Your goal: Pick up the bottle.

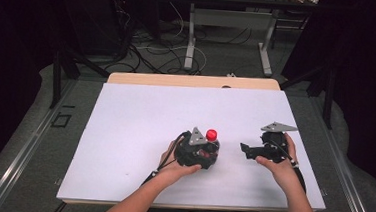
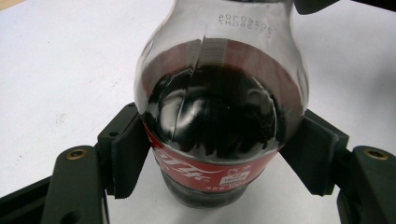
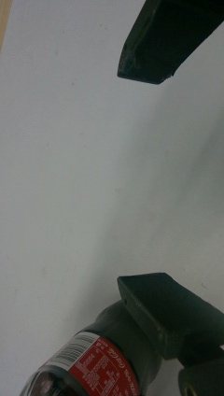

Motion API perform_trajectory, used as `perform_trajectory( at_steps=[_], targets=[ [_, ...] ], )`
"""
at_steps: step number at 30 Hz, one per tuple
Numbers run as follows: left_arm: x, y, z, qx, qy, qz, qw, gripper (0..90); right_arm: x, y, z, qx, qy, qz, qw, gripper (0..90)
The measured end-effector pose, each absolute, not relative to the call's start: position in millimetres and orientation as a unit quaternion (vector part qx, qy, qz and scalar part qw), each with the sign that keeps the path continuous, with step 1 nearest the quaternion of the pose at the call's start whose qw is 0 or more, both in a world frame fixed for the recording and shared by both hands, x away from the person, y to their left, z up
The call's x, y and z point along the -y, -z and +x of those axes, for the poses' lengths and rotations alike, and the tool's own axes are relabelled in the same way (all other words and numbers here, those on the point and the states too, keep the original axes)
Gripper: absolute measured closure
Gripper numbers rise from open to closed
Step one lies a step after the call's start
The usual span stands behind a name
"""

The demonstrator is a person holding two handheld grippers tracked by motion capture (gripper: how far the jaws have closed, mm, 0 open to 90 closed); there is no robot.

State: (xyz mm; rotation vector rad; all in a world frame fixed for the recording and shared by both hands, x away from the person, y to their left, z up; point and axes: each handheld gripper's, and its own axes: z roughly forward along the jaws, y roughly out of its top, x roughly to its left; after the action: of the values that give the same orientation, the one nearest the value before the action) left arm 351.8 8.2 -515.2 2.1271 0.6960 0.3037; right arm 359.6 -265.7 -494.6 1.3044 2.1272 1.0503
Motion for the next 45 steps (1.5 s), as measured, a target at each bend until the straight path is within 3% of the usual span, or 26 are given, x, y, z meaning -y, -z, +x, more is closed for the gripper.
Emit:
perform_trajectory(
  at_steps=[15, 20, 32, 45],
  targets=[
    [-30.0, 490.2, 351.0, -0.289, -0.115, 0.857, 0.411, 29.7, 262.3, 494.1, 359.0, -0.768, -0.380, 0.468, 0.216, 5.7],
    [-43.8, 483.5, 348.7, -0.290, -0.111, 0.858, 0.409, 29.7, 252.9, 486.4, 354.8, -0.776, -0.385, 0.450, 0.216, 15.9],
    [-68.7, 477.7, 346.1, -0.306, -0.118, 0.853, 0.406, 29.7, 211.4, 458.4, 349.1, -0.797, -0.425, 0.385, 0.192, 29.9],
    [-76.7, 477.8, 349.0, -0.319, -0.118, 0.847, 0.409, 29.6, 165.7, 422.0, 349.6, -0.813, -0.468, 0.312, 0.153, 38.1]
  ],
)
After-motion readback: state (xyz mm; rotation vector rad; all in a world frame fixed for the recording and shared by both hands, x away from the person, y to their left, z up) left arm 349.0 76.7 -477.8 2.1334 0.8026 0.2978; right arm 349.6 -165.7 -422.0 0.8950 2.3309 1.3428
